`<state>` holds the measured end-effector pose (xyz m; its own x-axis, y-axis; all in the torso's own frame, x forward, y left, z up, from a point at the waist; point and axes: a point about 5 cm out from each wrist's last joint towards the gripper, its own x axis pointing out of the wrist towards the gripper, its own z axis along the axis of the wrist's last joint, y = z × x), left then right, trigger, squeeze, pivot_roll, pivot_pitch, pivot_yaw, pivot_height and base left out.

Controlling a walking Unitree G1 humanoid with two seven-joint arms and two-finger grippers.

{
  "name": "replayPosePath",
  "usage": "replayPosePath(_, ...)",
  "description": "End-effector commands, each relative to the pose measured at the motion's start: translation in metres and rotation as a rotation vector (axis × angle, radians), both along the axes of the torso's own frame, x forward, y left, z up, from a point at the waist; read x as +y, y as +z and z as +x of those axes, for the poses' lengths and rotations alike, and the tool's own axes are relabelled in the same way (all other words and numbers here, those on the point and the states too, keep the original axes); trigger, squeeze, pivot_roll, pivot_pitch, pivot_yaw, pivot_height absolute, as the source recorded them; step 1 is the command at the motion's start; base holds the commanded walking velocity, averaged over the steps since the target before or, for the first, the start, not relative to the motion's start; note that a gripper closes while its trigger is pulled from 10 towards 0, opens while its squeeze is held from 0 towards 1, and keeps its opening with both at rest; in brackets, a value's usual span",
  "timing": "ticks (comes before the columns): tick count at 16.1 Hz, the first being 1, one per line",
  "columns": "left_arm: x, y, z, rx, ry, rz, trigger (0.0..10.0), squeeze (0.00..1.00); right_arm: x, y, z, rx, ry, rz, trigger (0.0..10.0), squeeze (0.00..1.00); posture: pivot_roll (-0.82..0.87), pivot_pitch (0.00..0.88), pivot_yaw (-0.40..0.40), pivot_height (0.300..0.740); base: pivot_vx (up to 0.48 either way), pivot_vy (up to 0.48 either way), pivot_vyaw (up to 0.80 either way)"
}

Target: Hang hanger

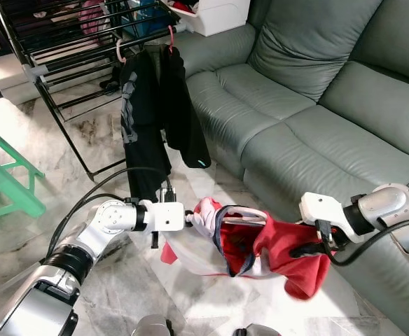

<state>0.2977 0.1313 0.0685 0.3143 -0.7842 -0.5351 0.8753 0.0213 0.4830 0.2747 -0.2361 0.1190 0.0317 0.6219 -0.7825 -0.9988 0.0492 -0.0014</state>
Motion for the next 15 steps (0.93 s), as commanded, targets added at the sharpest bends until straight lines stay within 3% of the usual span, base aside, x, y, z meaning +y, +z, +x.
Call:
replayPosePath(1,-0.002,0.009,0.006,-0.033,-0.014,-0.008,0.0,0.0,0.001,0.003,0.005,-0.037,0.014,-0.012,0.0,0.0,-0.07,0.013,0.056,0.74,0.0,0.0,0.0)
replayPosePath(8,-0.005,0.006,0.007,-0.019,-0.022,0.0,0.0,0.0,0.008,0.011,0.023,-0.182,0.0,0.015,0.0,0.0,-0.08,0.013,0.056,0.74,0.0,0.0,0.0)
replayPosePath(15,-0.008,0.003,0.006,-0.012,-0.024,0.005,0.0,0.0,0.011,0.014,0.027,-0.203,0.015,0.035,0.0,0.0,-0.08,0.013,0.056,0.74,0.0,0.0,0.0)
